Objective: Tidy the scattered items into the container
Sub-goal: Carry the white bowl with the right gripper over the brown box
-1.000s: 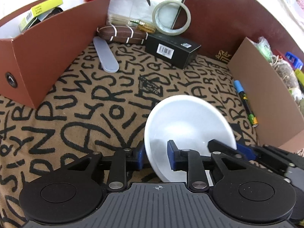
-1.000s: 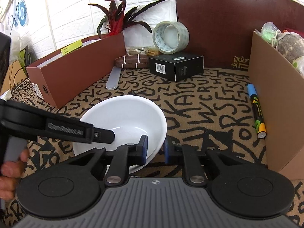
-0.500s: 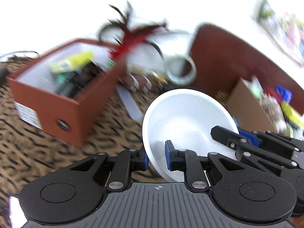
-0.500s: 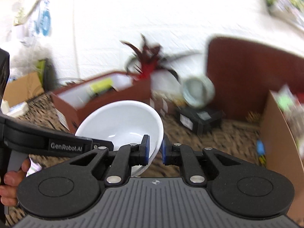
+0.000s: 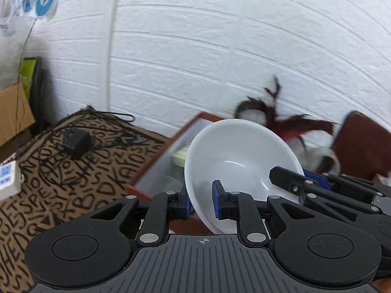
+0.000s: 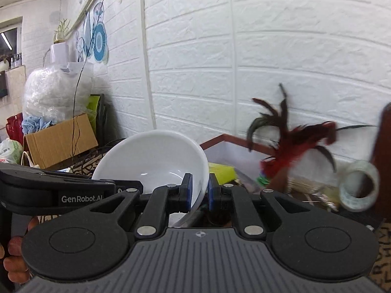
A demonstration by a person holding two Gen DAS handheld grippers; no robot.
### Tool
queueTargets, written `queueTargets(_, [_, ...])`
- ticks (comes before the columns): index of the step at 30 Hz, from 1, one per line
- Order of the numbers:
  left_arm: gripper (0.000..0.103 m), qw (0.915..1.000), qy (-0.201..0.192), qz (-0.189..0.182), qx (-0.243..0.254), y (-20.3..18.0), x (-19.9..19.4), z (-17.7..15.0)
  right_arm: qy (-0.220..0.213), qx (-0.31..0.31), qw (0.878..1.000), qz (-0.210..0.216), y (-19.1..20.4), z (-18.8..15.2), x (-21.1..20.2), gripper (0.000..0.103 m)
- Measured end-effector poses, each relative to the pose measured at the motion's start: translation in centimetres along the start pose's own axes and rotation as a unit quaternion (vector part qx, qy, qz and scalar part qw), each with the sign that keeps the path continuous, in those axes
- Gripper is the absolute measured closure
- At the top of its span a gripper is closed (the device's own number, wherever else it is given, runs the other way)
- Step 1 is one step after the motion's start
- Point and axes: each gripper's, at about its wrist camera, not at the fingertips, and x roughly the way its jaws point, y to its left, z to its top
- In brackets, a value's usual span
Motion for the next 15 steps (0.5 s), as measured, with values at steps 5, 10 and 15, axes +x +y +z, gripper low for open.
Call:
queueTargets(5, [0.076,0.9995,0.029,0.013,-0.008,2.6,4.3,0.8,0.039,0.025,0.999,0.011,-0.5,-0.4,4.7,0.088])
queueTargets(10, [0.075,0.9982,0.055,0.021,0.009,2.9,7.6,0.6,0.066,0.022,0.998,0.005,-0.6,-0.8,7.4,0.088])
queueTargets(15, [0.074,0.9969,0.076,0.020,0.008,3.3,10.0,0.5,0.086,0.017,0.996,-0.007,-1.0,-1.1,9.4,0.087])
